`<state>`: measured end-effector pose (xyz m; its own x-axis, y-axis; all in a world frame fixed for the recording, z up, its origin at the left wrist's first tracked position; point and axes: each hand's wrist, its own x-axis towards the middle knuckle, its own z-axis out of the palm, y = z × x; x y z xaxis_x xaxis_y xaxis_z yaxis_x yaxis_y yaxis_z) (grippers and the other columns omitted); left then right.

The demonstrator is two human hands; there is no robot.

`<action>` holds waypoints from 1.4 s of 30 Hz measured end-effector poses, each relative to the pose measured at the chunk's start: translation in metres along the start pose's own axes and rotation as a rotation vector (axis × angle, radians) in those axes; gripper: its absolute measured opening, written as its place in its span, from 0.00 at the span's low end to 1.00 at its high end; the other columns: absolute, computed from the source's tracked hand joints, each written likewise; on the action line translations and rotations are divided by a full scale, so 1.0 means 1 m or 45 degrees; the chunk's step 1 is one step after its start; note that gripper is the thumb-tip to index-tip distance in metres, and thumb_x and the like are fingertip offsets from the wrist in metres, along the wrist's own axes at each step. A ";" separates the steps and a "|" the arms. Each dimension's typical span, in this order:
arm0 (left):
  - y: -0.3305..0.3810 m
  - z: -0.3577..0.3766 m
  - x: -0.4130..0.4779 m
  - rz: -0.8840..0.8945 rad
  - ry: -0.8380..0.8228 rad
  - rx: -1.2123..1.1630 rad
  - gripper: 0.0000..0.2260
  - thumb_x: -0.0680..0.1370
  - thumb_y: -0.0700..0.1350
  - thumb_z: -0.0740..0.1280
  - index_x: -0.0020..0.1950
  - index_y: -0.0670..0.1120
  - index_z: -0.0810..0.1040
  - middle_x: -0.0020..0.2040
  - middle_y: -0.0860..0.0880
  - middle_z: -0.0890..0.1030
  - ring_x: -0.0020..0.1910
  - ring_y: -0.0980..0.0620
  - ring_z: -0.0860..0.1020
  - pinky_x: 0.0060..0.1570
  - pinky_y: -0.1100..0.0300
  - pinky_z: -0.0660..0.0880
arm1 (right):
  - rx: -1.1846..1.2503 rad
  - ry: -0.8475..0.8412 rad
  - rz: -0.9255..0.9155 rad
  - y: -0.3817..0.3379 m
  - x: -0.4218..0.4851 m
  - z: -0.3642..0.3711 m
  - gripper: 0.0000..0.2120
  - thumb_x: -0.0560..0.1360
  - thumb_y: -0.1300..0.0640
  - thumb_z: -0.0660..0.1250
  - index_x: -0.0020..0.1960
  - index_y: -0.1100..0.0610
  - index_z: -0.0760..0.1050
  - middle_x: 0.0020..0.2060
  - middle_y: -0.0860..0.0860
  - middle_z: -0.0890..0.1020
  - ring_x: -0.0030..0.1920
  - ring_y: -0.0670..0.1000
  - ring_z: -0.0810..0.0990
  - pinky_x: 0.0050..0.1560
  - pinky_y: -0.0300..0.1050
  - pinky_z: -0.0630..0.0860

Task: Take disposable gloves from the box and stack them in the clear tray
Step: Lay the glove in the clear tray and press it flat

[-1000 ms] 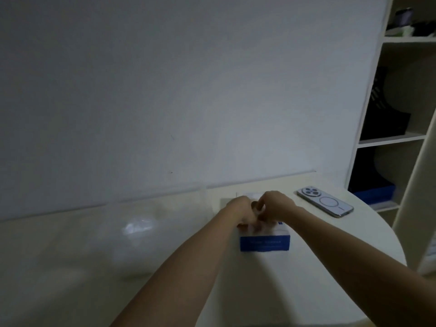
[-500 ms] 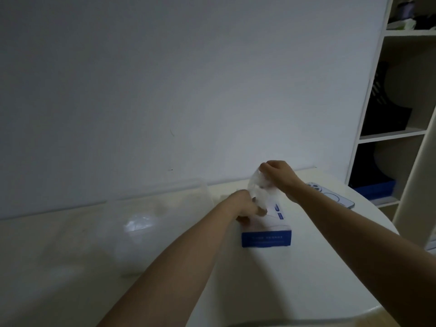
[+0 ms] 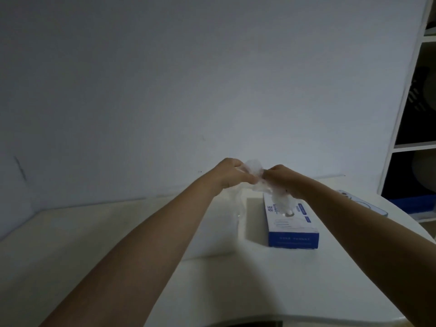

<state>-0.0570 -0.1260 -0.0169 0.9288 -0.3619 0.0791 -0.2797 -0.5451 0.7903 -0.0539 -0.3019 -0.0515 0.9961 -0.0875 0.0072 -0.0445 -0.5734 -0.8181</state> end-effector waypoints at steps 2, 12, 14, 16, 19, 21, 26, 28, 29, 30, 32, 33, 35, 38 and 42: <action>-0.010 -0.013 -0.008 0.027 0.091 -0.053 0.12 0.71 0.45 0.76 0.52 0.46 0.81 0.51 0.48 0.79 0.46 0.52 0.76 0.42 0.59 0.71 | -0.172 -0.108 0.035 -0.013 0.000 0.011 0.13 0.76 0.47 0.64 0.48 0.57 0.76 0.44 0.56 0.81 0.43 0.55 0.80 0.47 0.48 0.78; -0.068 -0.055 -0.029 -0.195 0.549 -0.248 0.12 0.80 0.48 0.65 0.40 0.42 0.74 0.33 0.45 0.81 0.23 0.49 0.75 0.25 0.64 0.72 | -0.024 -0.415 -0.182 -0.055 -0.004 0.054 0.34 0.71 0.29 0.58 0.59 0.56 0.77 0.50 0.53 0.82 0.49 0.52 0.79 0.50 0.46 0.75; -0.080 -0.059 -0.031 -0.273 0.595 -0.233 0.15 0.81 0.51 0.62 0.42 0.40 0.76 0.33 0.45 0.81 0.26 0.48 0.76 0.32 0.58 0.77 | -0.027 -0.396 -0.282 -0.055 -0.002 0.058 0.21 0.74 0.44 0.69 0.59 0.58 0.77 0.48 0.53 0.83 0.45 0.50 0.79 0.45 0.43 0.74; -0.089 -0.062 -0.032 -0.366 0.606 -0.229 0.21 0.80 0.57 0.59 0.44 0.39 0.76 0.36 0.45 0.81 0.32 0.48 0.79 0.40 0.55 0.79 | 0.006 -0.376 -0.328 -0.056 0.000 0.061 0.13 0.75 0.59 0.71 0.58 0.61 0.78 0.44 0.56 0.83 0.40 0.50 0.77 0.43 0.42 0.74; -0.090 -0.069 -0.034 -0.474 0.436 -0.441 0.27 0.76 0.66 0.61 0.50 0.40 0.74 0.46 0.43 0.80 0.43 0.45 0.80 0.48 0.54 0.78 | 0.010 -0.345 -0.326 -0.060 0.003 0.065 0.07 0.76 0.64 0.66 0.52 0.63 0.80 0.38 0.55 0.80 0.35 0.48 0.73 0.37 0.40 0.71; -0.090 -0.074 -0.036 -0.481 0.342 -0.464 0.24 0.73 0.60 0.69 0.51 0.38 0.77 0.44 0.42 0.81 0.37 0.47 0.80 0.40 0.57 0.78 | -0.023 -0.349 -0.278 -0.064 0.005 0.070 0.09 0.76 0.62 0.66 0.53 0.67 0.80 0.36 0.54 0.78 0.32 0.48 0.70 0.34 0.39 0.68; -0.094 -0.069 -0.032 -0.416 0.438 -0.264 0.06 0.75 0.36 0.65 0.37 0.38 0.75 0.32 0.44 0.78 0.23 0.51 0.75 0.22 0.66 0.68 | -0.064 -0.248 -0.244 -0.069 0.009 0.072 0.17 0.75 0.60 0.70 0.62 0.63 0.76 0.52 0.59 0.80 0.49 0.52 0.77 0.50 0.45 0.75; -0.099 -0.066 -0.030 -0.398 0.476 -0.044 0.08 0.77 0.36 0.62 0.38 0.39 0.73 0.33 0.44 0.79 0.28 0.47 0.77 0.25 0.64 0.66 | -0.130 0.074 -0.382 -0.072 0.011 0.074 0.22 0.73 0.56 0.73 0.65 0.56 0.75 0.59 0.57 0.76 0.59 0.55 0.73 0.62 0.51 0.73; -0.101 -0.065 -0.029 -0.393 0.488 0.068 0.06 0.77 0.36 0.61 0.41 0.39 0.74 0.35 0.43 0.80 0.31 0.45 0.79 0.26 0.63 0.67 | -0.145 0.284 -0.510 -0.075 0.010 0.076 0.21 0.72 0.55 0.73 0.63 0.54 0.76 0.58 0.55 0.76 0.60 0.54 0.72 0.62 0.52 0.72; -0.102 -0.065 -0.030 -0.392 0.504 0.166 0.04 0.78 0.37 0.60 0.46 0.39 0.74 0.39 0.42 0.82 0.32 0.45 0.80 0.28 0.62 0.69 | -0.134 0.453 -0.669 -0.079 0.008 0.078 0.17 0.72 0.55 0.73 0.60 0.52 0.78 0.55 0.52 0.78 0.57 0.52 0.72 0.59 0.50 0.72; -0.105 -0.065 -0.031 -0.394 0.526 0.336 0.06 0.80 0.38 0.59 0.55 0.39 0.71 0.45 0.44 0.81 0.29 0.49 0.79 0.29 0.63 0.71 | -0.059 0.413 -0.874 -0.087 0.007 0.082 0.08 0.73 0.59 0.70 0.51 0.52 0.81 0.46 0.50 0.82 0.46 0.50 0.76 0.47 0.46 0.75; -0.107 -0.065 -0.031 -0.398 0.520 0.404 0.07 0.80 0.38 0.59 0.58 0.39 0.69 0.47 0.45 0.80 0.26 0.51 0.78 0.27 0.64 0.70 | -0.080 0.227 -0.874 -0.090 0.007 0.087 0.06 0.74 0.60 0.68 0.49 0.53 0.81 0.42 0.51 0.83 0.41 0.51 0.78 0.43 0.47 0.76; -0.108 -0.065 -0.033 -0.412 0.486 0.513 0.09 0.80 0.37 0.60 0.60 0.39 0.67 0.52 0.45 0.77 0.24 0.54 0.76 0.23 0.66 0.67 | -0.329 -0.228 -0.688 -0.092 0.007 0.098 0.07 0.76 0.61 0.67 0.53 0.56 0.82 0.43 0.54 0.85 0.39 0.51 0.81 0.41 0.44 0.79; -0.110 -0.065 -0.037 -0.455 0.414 0.634 0.11 0.78 0.33 0.61 0.59 0.38 0.67 0.56 0.41 0.76 0.38 0.46 0.81 0.33 0.58 0.77 | -0.678 -0.650 -0.255 -0.081 0.011 0.121 0.13 0.79 0.59 0.65 0.62 0.61 0.77 0.54 0.60 0.82 0.50 0.55 0.82 0.53 0.47 0.81; -0.112 -0.061 -0.038 -0.322 0.391 1.131 0.18 0.74 0.34 0.65 0.63 0.39 0.67 0.62 0.39 0.68 0.60 0.43 0.70 0.54 0.55 0.72 | -0.813 -0.850 0.061 -0.067 0.014 0.137 0.18 0.80 0.59 0.61 0.69 0.64 0.71 0.64 0.61 0.75 0.61 0.61 0.79 0.60 0.54 0.77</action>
<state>-0.0459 -0.0051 -0.0710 0.9744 -0.0109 0.2246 -0.0273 -0.9972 0.0698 -0.0263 -0.1536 -0.0755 0.8206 0.2512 -0.5134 0.0776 -0.9389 -0.3354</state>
